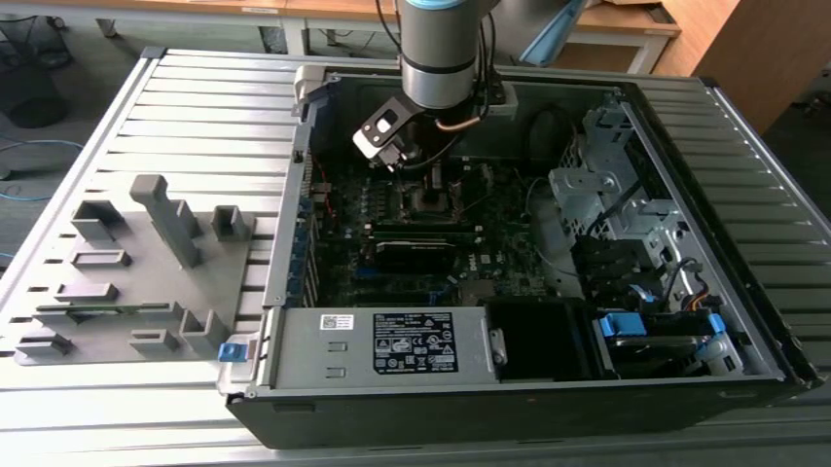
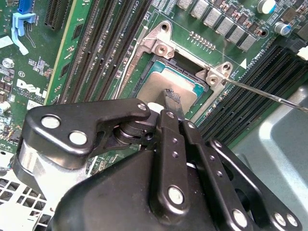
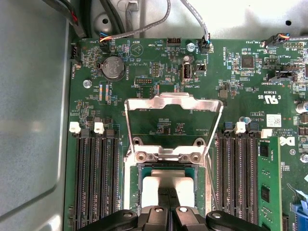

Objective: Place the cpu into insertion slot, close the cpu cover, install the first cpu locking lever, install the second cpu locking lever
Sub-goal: 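Place the cpu into insertion slot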

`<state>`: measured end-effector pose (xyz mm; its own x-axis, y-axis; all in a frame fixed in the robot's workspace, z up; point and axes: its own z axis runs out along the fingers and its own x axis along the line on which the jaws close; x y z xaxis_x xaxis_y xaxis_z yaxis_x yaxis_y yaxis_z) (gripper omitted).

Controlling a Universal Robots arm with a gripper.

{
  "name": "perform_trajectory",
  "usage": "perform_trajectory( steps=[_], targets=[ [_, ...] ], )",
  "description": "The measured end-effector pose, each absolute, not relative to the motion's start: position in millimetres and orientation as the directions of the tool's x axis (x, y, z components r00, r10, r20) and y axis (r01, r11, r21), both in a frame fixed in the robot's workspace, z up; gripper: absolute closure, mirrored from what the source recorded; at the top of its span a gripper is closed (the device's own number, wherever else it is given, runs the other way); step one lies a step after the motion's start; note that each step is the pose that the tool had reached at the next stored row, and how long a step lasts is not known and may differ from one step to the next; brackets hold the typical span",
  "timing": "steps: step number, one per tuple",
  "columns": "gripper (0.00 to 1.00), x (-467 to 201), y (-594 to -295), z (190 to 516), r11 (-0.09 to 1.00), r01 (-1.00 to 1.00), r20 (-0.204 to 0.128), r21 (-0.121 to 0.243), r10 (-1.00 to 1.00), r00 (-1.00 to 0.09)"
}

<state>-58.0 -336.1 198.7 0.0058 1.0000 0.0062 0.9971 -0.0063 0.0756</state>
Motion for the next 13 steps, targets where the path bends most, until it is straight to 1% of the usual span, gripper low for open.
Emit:
perform_trajectory(
  steps=[13],
  targets=[
    [0.89, -58.1, -336.1, 198.4, -0.006, 0.997, 0.006, 0.076, 1.0, 0.006]
  ],
)
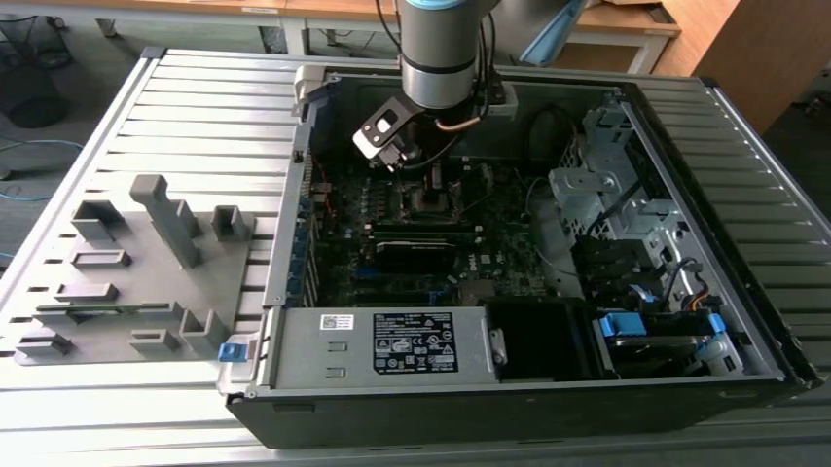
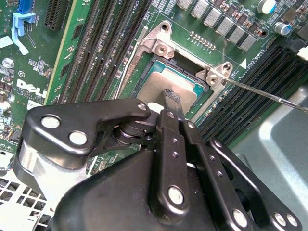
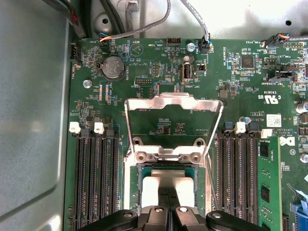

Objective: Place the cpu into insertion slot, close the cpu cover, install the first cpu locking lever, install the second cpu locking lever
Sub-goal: 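Place the cpu into insertion slot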

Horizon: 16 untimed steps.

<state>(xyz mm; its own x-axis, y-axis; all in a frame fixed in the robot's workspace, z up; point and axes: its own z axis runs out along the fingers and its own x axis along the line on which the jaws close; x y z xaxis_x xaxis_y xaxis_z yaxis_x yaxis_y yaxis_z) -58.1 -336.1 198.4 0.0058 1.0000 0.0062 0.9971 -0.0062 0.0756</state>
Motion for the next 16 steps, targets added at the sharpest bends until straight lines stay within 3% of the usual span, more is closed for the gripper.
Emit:
perform_trajectory(
  steps=[16],
  targets=[
    [0.89, -58.0, -336.1, 198.1, -0.006, 0.997, 0.006, 0.076, 1.0, 0.006]
  ],
)
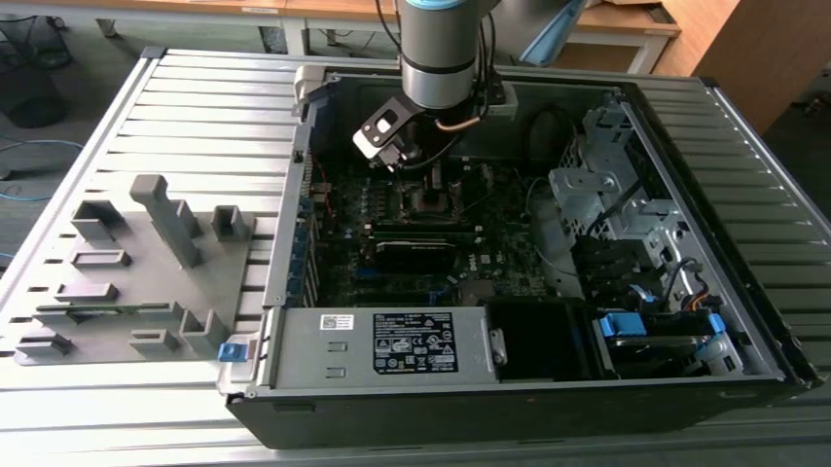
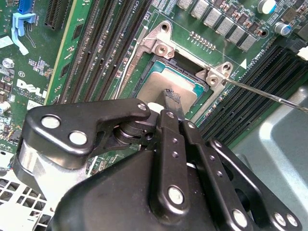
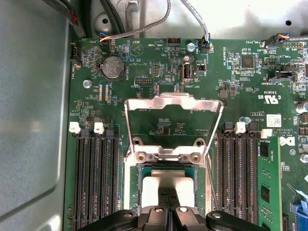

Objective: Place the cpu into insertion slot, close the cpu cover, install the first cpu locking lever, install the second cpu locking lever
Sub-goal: 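Place the cpu into insertion slot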

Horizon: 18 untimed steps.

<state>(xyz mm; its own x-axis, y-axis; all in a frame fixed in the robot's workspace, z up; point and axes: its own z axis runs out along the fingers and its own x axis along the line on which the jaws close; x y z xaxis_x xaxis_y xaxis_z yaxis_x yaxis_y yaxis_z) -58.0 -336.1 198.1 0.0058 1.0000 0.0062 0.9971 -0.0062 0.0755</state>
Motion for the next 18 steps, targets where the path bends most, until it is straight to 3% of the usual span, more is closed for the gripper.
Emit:
perform_trajectory(
  steps=[18],
  targets=[
    [0.89, -57.8, -335.7, 200.0, -0.007, 0.997, 0.009, 0.077, 1.0, 0.006]
  ],
)
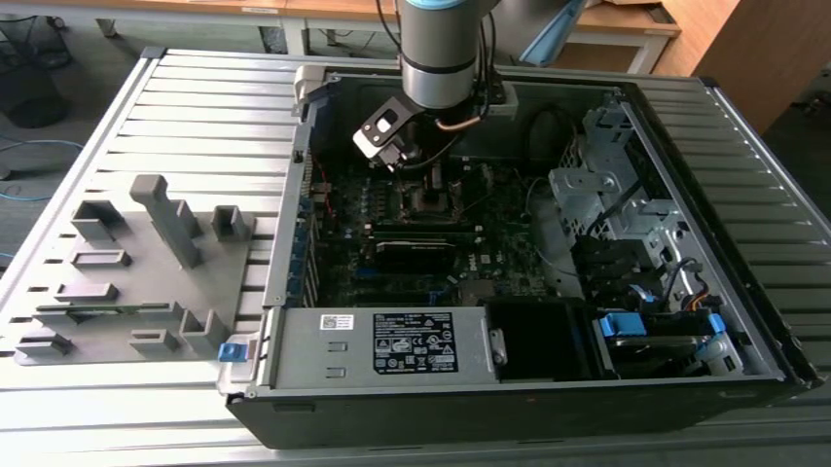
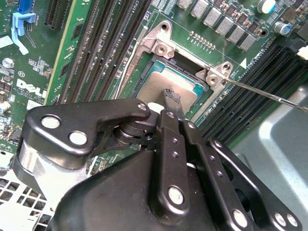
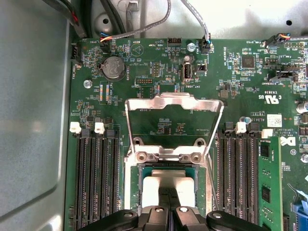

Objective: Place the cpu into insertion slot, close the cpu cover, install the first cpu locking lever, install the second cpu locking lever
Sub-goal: 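Place the cpu into insertion slot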

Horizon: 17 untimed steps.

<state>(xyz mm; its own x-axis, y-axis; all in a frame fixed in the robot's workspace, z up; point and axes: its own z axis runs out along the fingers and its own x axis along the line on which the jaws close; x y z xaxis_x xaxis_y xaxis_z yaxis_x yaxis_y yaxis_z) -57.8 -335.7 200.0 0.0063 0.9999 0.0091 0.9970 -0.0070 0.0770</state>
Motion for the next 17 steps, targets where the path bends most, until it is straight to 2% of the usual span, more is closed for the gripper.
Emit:
perform_trajectory(
  steps=[17],
  targets=[
    [0.89, -58, -336, 224, -0.008, 0.997, 0.015, 0.076, 1.0, 0.006]
  ],
)
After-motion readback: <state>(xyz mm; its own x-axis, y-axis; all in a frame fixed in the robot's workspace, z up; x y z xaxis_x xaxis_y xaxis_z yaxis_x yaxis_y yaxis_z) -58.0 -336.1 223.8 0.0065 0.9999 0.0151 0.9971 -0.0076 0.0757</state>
